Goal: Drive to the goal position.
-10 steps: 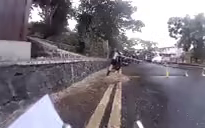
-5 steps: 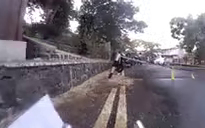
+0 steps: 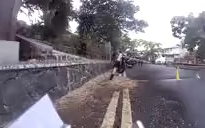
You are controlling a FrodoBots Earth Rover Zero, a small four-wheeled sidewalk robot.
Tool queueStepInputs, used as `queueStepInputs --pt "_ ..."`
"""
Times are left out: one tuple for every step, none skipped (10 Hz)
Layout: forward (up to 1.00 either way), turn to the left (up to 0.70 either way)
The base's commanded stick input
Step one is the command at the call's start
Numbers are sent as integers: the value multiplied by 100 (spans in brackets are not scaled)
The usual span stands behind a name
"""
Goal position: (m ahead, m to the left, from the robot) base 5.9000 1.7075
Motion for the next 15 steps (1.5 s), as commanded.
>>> queueStepInputs --pt "50 -34" --pt "50 -11" --pt "50 -10" --pt "50 -33" --pt "50 -43" --pt "50 -15" --pt "50 0" --pt "50 0" --pt "50 -8" --pt "50 -17" --pt "50 -46" --pt "50 -50" --pt "50 -50" --pt "50 -50" --pt "50 -50"
